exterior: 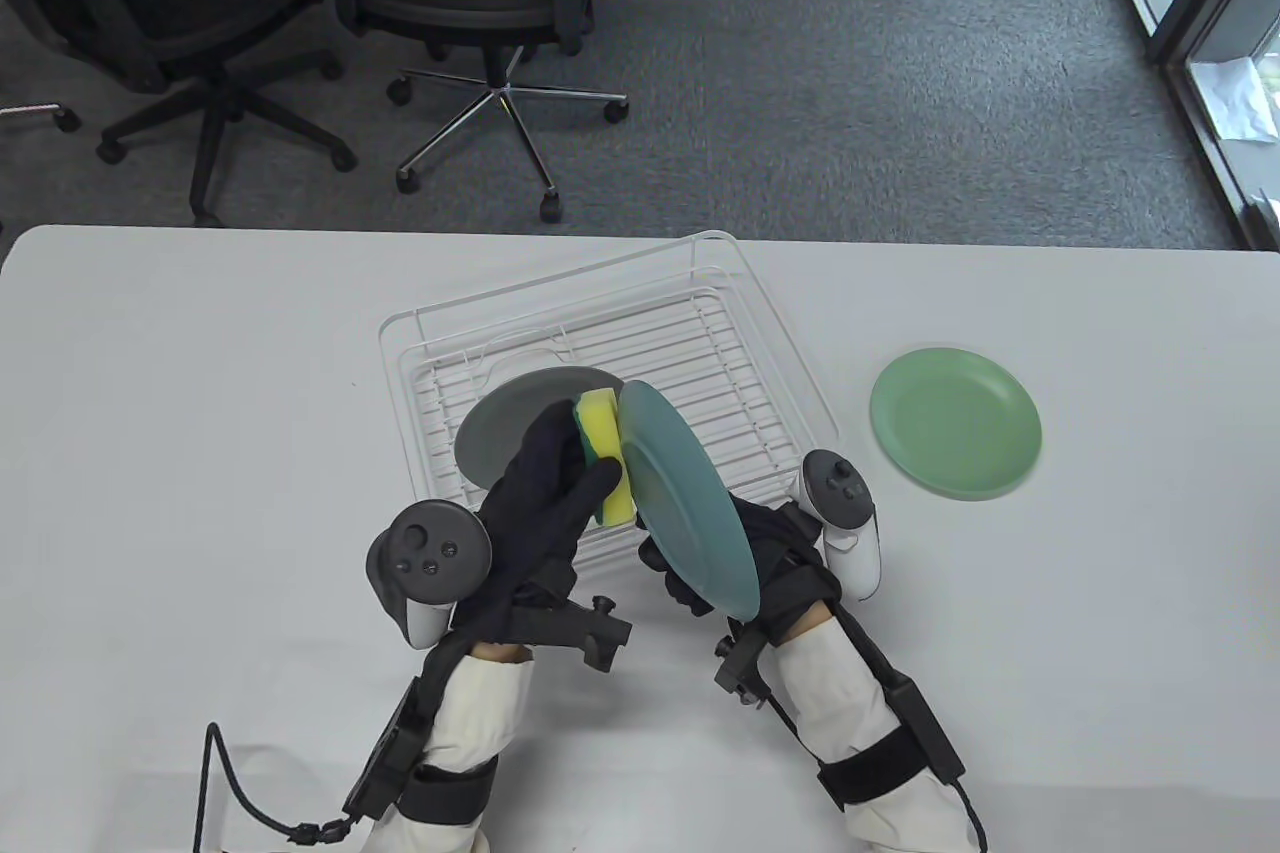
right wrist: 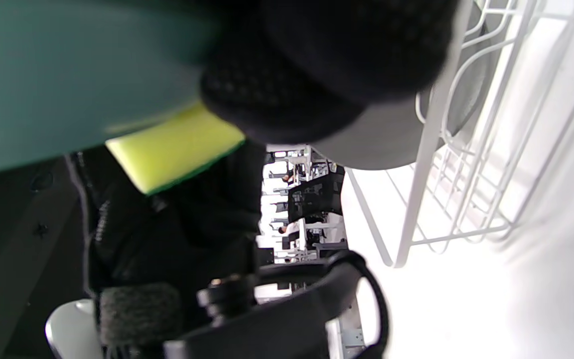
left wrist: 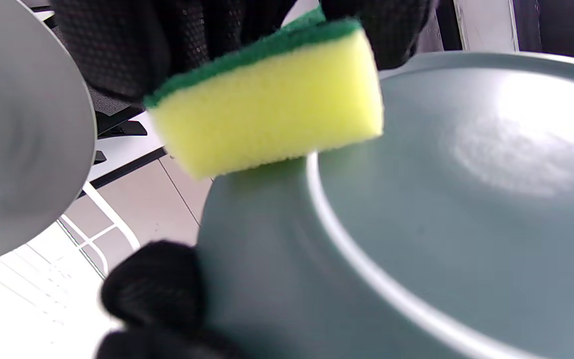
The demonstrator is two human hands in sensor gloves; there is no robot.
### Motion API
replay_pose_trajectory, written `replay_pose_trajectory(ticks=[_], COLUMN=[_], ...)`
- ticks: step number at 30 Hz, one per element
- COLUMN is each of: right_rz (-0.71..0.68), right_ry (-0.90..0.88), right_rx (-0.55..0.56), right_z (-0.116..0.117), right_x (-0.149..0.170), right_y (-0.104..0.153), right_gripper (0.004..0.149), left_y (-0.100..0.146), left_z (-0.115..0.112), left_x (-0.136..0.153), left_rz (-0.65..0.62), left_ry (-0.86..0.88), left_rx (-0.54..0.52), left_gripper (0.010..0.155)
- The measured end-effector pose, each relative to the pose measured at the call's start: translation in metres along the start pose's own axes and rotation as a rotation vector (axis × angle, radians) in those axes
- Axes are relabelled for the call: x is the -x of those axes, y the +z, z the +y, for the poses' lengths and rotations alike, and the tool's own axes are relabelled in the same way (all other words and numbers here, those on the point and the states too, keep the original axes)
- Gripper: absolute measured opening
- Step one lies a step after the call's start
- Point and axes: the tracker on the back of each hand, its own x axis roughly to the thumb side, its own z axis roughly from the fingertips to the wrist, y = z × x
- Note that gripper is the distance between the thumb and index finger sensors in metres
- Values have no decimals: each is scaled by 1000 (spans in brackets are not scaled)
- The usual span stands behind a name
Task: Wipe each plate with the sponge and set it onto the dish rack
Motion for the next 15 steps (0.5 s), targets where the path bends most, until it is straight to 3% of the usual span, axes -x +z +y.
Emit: replay_pose_trajectory(ticks=[15], right_rz=[92], right_ry=[257], right_rx=[96], right_z=[-7], right_x=[6], right_y=[-2], right_gripper=[40], left_y=[4], left_z=[30], left_x=[-8], left_rz=[-61], left_ry=[25], left_rx=[-98], left_gripper=[70])
